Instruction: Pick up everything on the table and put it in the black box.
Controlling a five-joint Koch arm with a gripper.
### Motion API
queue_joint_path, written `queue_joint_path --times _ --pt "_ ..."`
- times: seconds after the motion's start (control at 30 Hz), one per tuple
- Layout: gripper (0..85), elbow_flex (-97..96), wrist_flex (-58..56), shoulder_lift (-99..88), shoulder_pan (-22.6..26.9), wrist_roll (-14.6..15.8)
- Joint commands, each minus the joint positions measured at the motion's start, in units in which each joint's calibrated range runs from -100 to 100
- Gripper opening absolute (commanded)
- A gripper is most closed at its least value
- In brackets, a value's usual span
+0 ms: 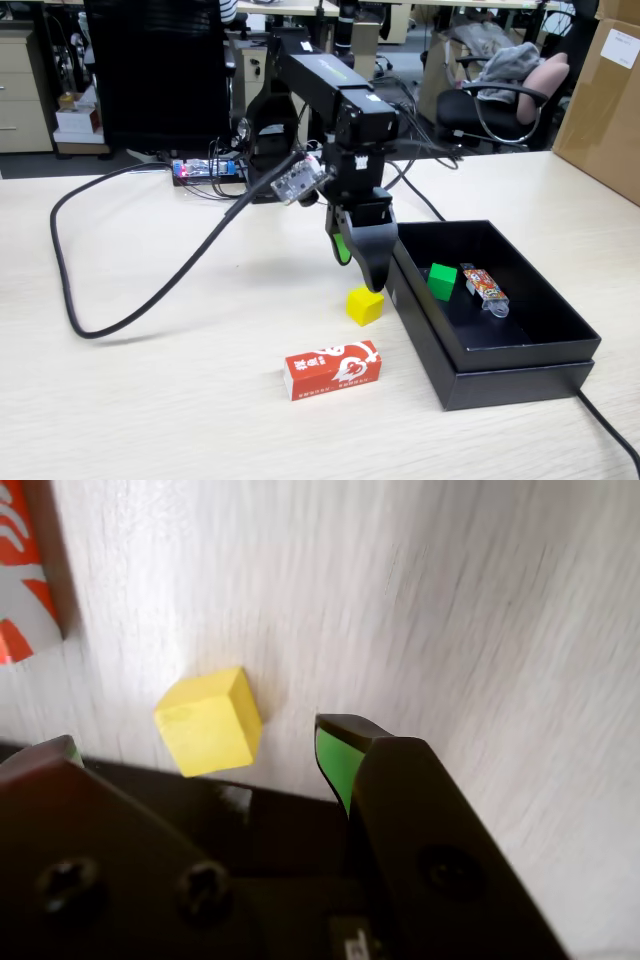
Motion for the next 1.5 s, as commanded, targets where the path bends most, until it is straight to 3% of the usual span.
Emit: queue_joint_path --times 0.0,0.53,0.77,0.93,1.17,1.47 --pt "46.1 6.8 1.2 1.5 0.2 -0.2" --pt "44.7 13.4 1.2 14.4 1.5 -0.4" --pt "35.6 13.8 1.2 15.9 1.1 -0.6" --pt "34.8 14.3 1.2 17.8 0.8 -0.8" --pt "16.5 14.2 2.6 18.3 0.4 -1.0" --pt "16.2 13.2 1.4 13.9 0.4 -1.1"
